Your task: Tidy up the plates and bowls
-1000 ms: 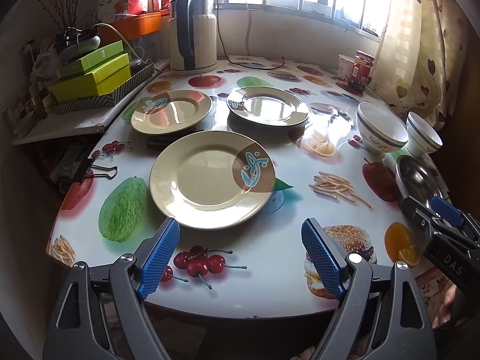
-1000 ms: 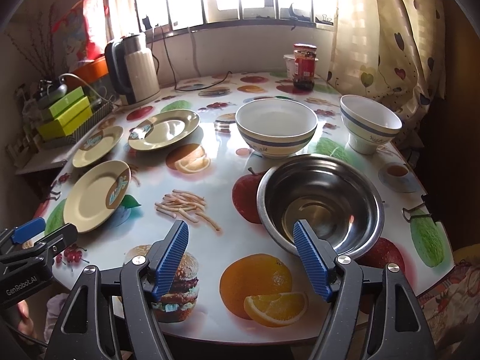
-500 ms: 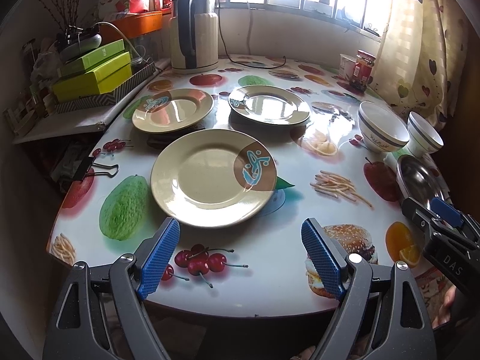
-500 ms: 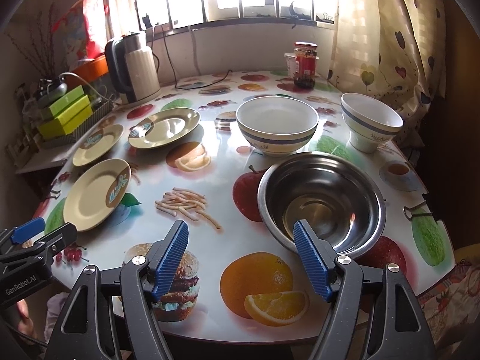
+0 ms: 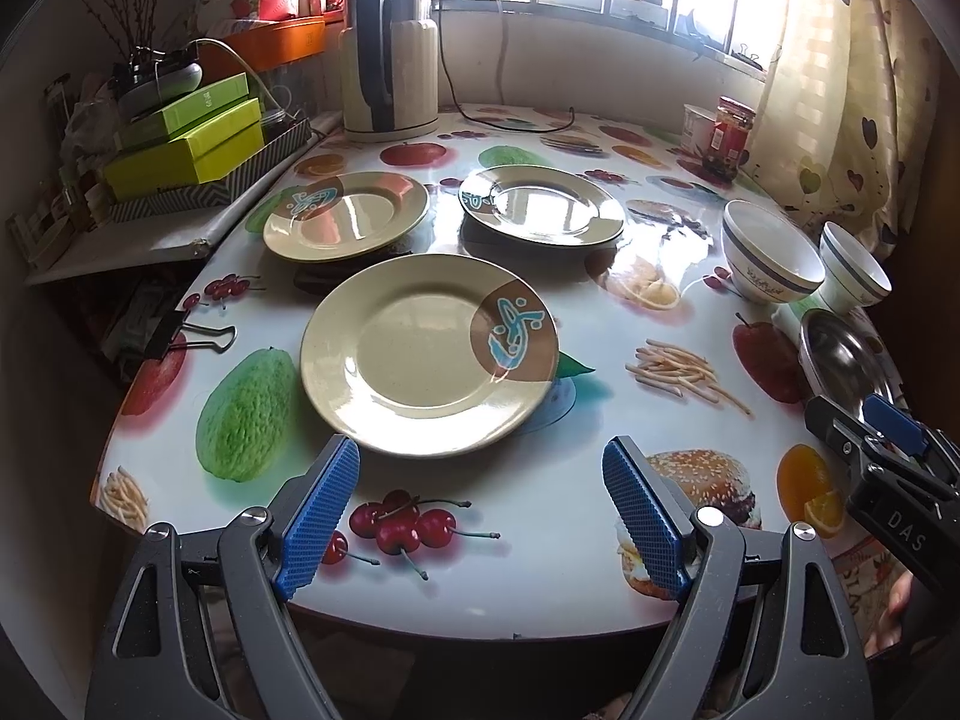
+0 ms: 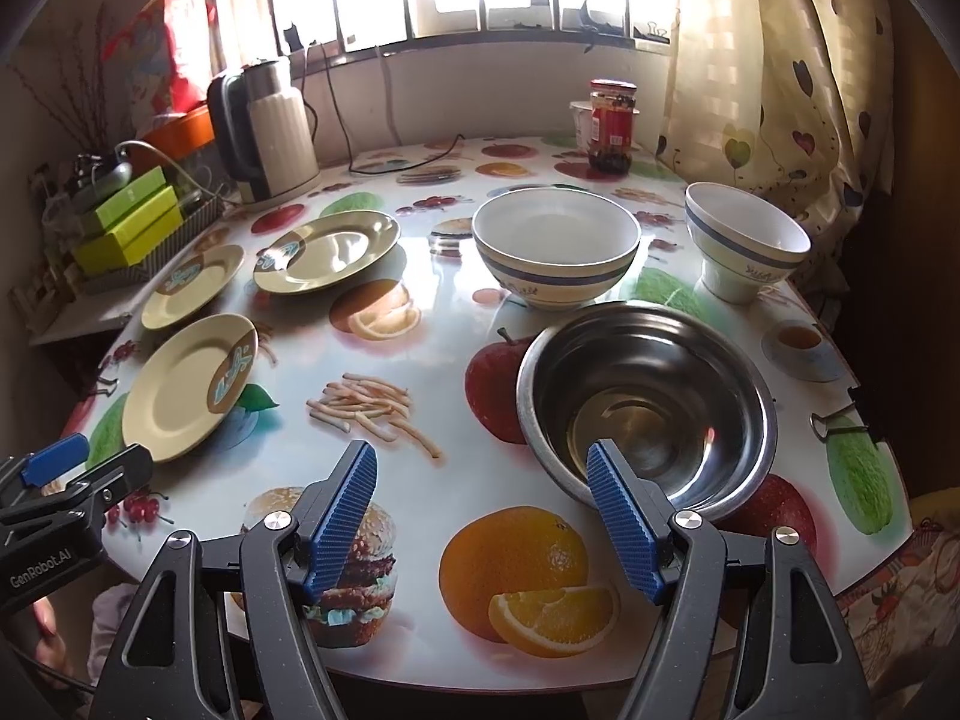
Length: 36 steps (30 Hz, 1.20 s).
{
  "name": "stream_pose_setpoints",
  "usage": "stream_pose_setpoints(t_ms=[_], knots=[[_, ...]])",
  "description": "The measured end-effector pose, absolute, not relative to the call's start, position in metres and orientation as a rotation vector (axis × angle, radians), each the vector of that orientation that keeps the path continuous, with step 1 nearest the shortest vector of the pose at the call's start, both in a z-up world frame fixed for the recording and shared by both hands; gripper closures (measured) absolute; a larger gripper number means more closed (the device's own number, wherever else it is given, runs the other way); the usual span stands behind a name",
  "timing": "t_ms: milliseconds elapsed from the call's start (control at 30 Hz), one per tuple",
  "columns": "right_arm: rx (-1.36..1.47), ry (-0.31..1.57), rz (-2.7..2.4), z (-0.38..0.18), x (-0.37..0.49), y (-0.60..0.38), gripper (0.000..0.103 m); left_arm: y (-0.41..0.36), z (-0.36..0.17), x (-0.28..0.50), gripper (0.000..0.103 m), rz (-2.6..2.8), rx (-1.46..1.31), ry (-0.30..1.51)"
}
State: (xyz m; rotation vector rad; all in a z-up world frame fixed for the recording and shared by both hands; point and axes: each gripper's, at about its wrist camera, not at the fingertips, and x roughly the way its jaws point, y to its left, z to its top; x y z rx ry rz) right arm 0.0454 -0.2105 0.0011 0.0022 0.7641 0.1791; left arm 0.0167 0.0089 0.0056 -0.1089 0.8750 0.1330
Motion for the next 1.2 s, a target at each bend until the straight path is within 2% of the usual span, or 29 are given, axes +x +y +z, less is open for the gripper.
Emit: stream_pose_setpoints(t_ms=[333,600,867,1200], knots=[[-0.021,0.741,0.208,0.006,0.047,-0.207,0.03,0.013,0.006,0.023,0.019,0.129,-0.12,0.872],[-0.068,0.692,0.274,0.028,0.072,-0.186,0.029,0.049,0.018,0.044,0.019,0.133,-0.18,0.86],[-0.158,0.671,0.42,0.051,0.117,-0.12,0.03,0.106,0.026,0.066,0.019,0.231,-0.197,0.87],[-0.157,0.729,0.6,0.06,0.173,-0.04,0.029,0.174,0.028,0.089,0.025,0.289,-0.311,0.864]])
